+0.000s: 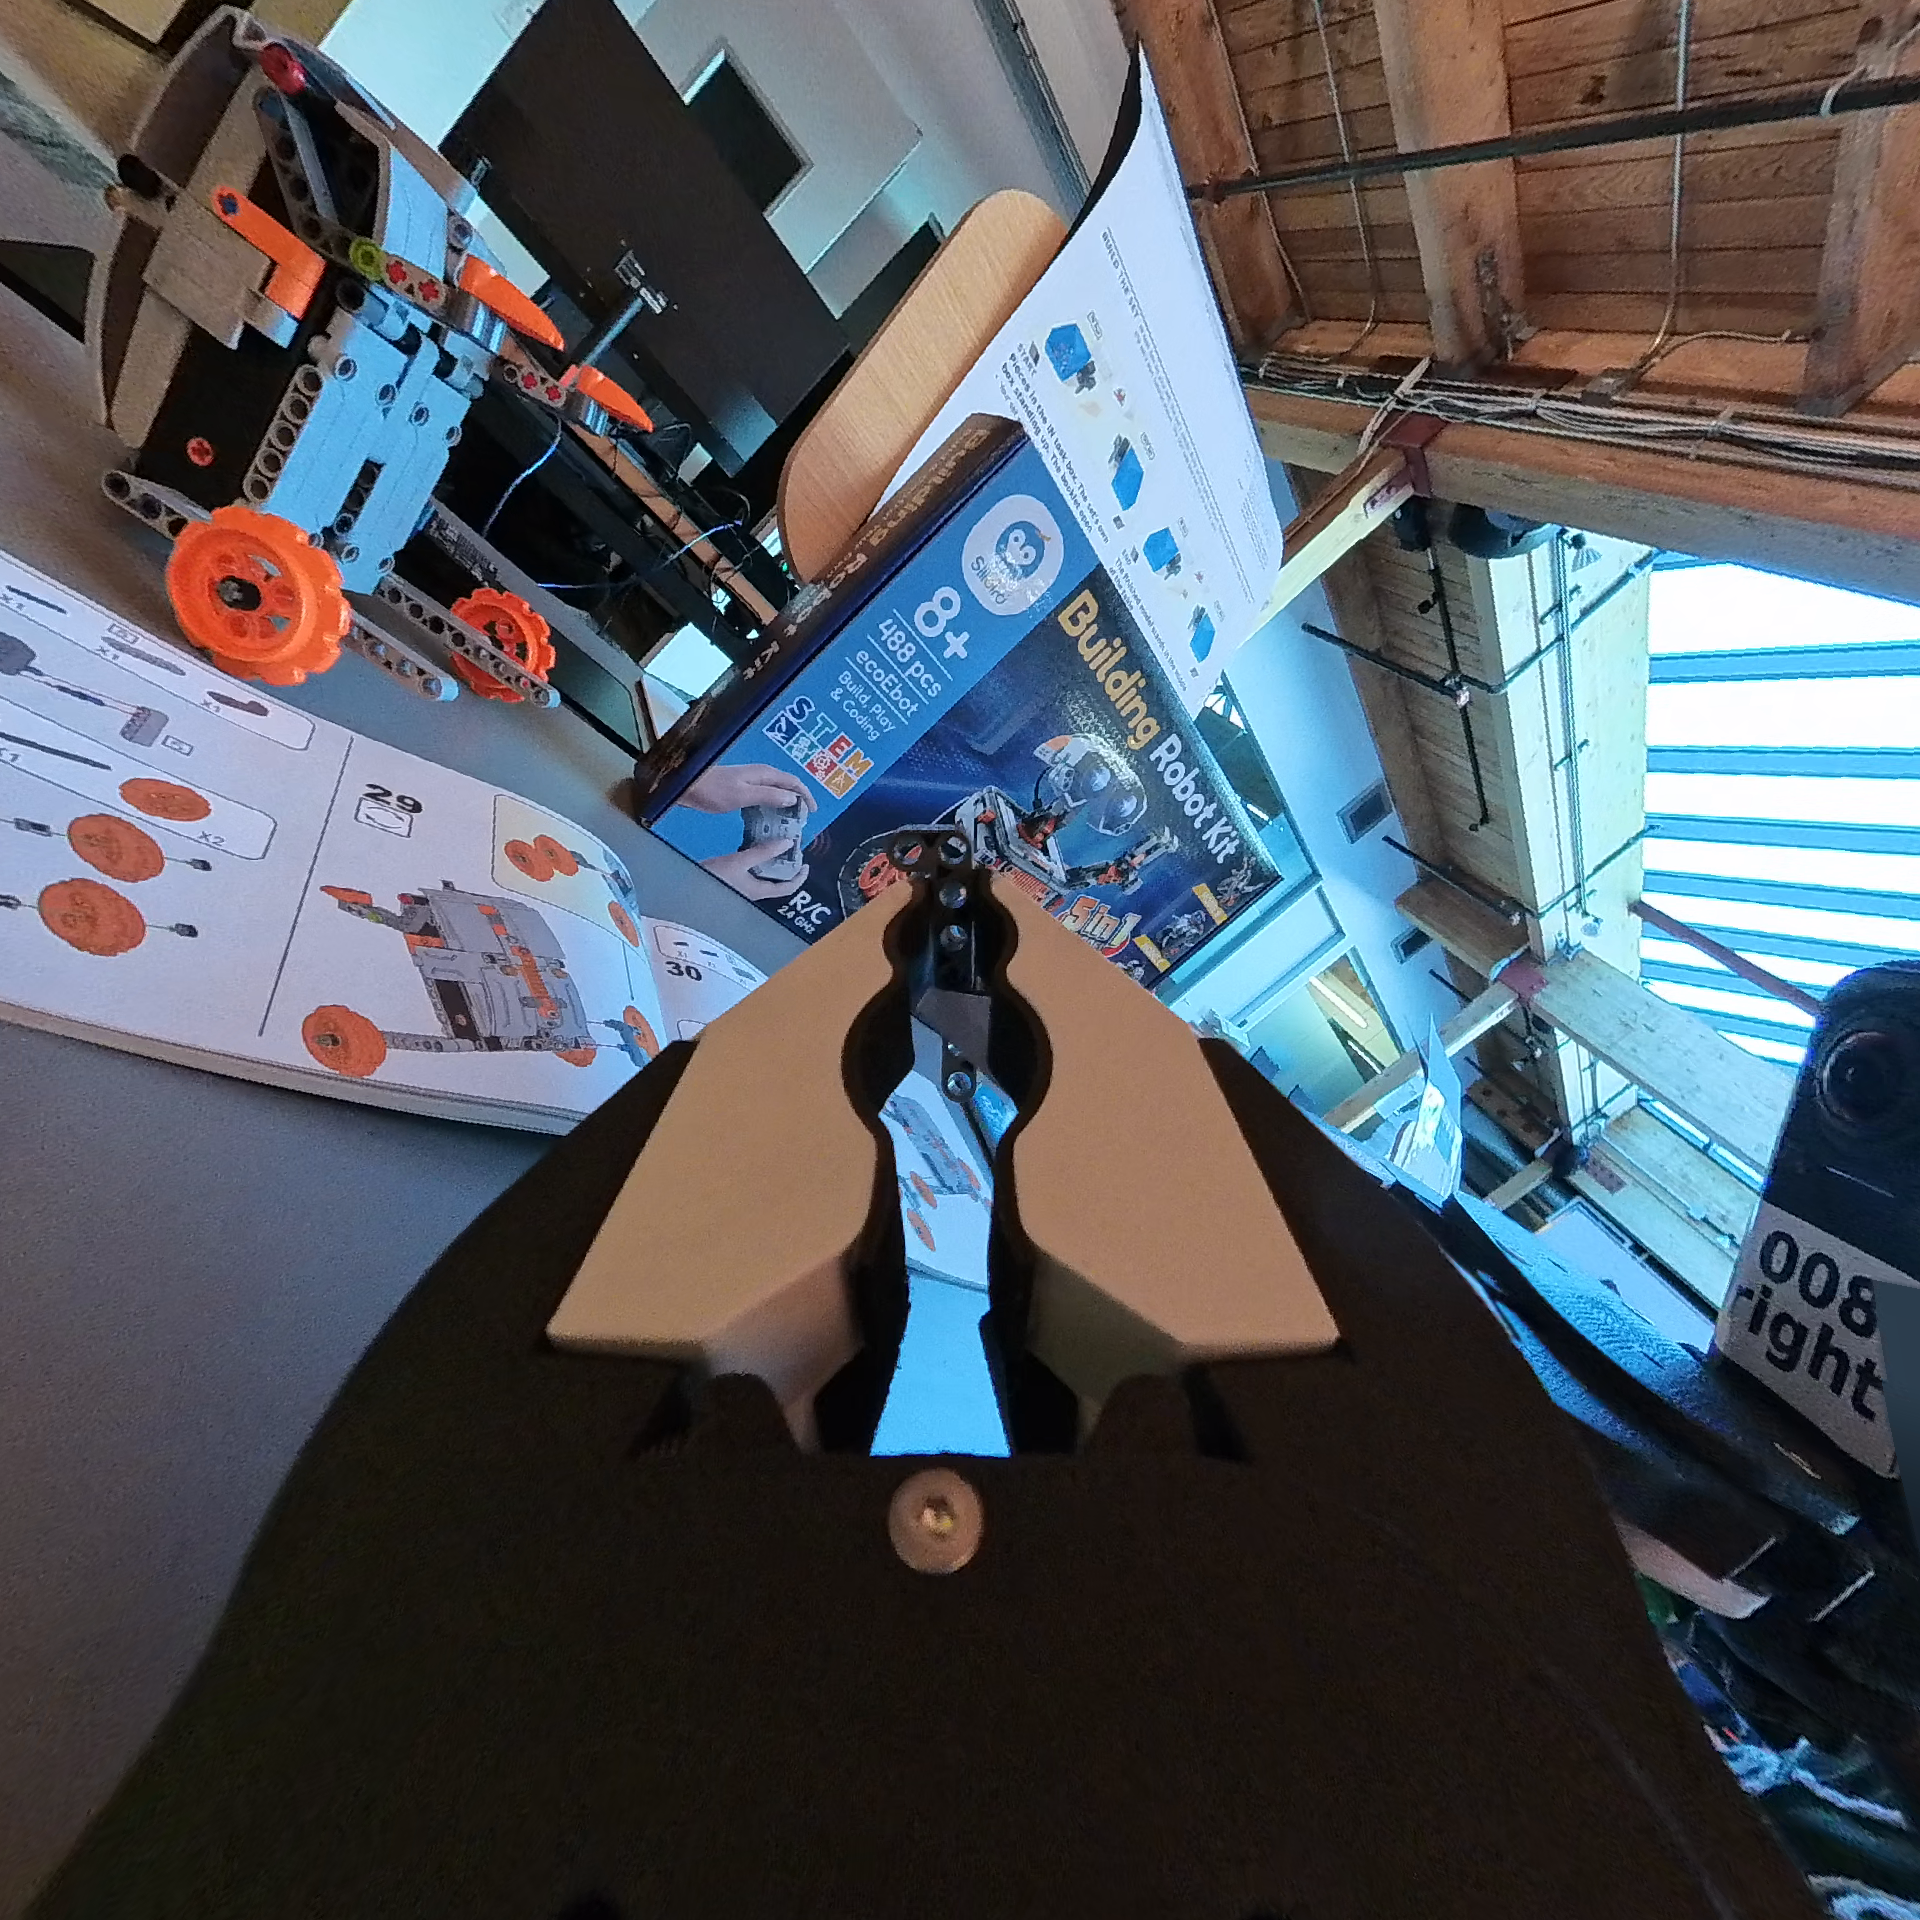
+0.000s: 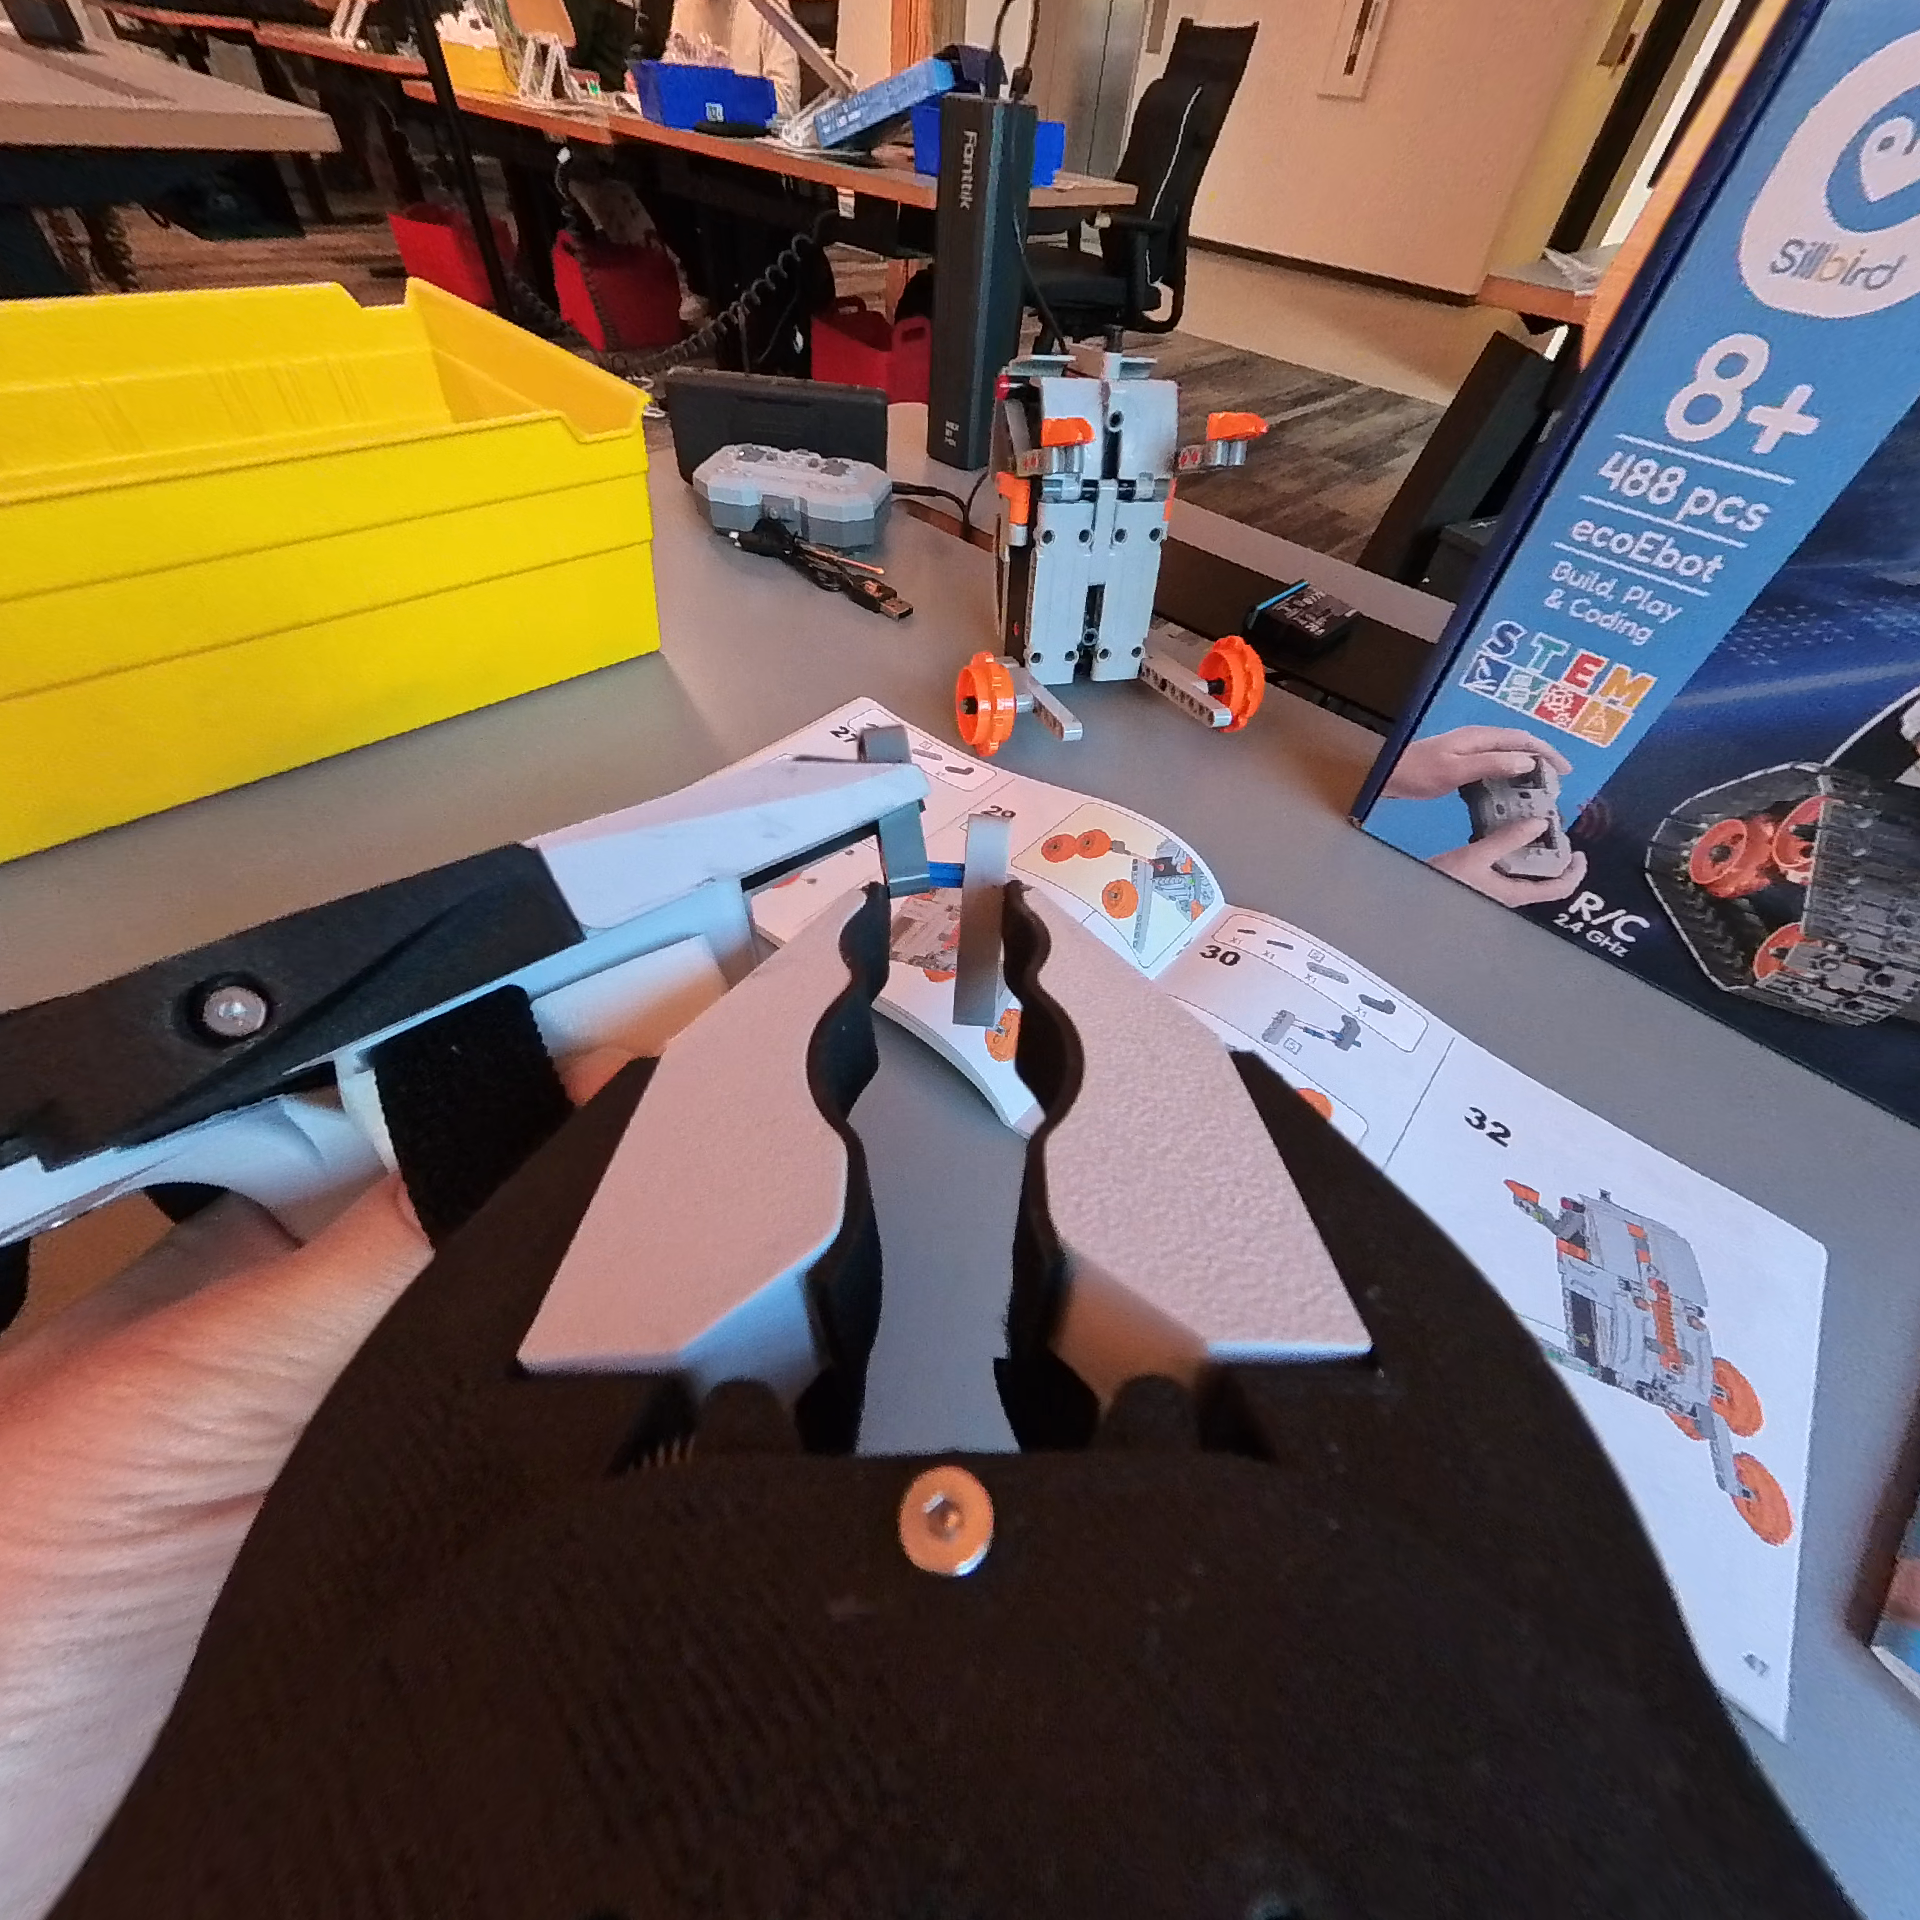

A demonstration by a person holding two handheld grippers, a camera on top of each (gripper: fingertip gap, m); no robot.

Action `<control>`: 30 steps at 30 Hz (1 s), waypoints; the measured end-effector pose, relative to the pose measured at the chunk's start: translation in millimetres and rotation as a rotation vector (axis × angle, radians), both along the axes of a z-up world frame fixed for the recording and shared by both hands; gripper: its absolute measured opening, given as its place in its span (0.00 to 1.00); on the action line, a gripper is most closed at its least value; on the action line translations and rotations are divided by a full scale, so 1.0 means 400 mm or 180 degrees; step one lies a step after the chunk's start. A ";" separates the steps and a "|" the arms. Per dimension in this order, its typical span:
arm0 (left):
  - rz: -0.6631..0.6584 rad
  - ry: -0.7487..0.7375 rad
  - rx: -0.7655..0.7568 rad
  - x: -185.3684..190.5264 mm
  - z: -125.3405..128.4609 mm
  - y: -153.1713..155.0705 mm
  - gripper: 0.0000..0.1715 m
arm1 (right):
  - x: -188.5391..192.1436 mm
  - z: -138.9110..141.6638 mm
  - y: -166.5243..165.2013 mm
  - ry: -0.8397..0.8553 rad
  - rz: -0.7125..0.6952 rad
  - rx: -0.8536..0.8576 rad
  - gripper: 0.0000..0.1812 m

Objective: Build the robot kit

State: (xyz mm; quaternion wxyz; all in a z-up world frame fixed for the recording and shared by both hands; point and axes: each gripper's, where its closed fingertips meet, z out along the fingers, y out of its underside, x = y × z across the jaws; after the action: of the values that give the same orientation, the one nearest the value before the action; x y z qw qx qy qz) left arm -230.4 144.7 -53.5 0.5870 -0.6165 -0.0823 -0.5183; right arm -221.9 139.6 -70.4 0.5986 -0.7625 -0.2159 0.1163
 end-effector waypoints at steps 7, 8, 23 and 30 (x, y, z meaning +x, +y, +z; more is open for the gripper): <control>-0.0084 0.0027 -0.0041 0.007 -0.006 -0.001 0.03 | 0.006 -0.003 -0.001 -0.0213 0.0118 0.0086 0.11; -0.0101 0.0031 -0.0045 0.009 -0.006 -0.001 0.03 | 0.007 -0.003 -0.001 -0.0239 0.0134 0.0100 0.11; -0.0172 0.0002 -0.0075 0.017 -0.009 -0.002 0.03 | 0.010 0.000 -0.003 -0.0475 0.0218 0.0238 0.11; -0.0174 -0.0129 -0.0034 0.012 0.000 -0.003 0.03 | 0.008 0.006 -0.004 -0.0259 0.0214 0.0181 0.11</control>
State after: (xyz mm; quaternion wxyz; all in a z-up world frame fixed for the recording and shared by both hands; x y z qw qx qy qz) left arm -225.7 143.4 -53.6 0.5675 -0.6109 -0.0801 -0.5461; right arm -218.9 137.9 -68.0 0.6066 -0.7416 -0.2688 0.0991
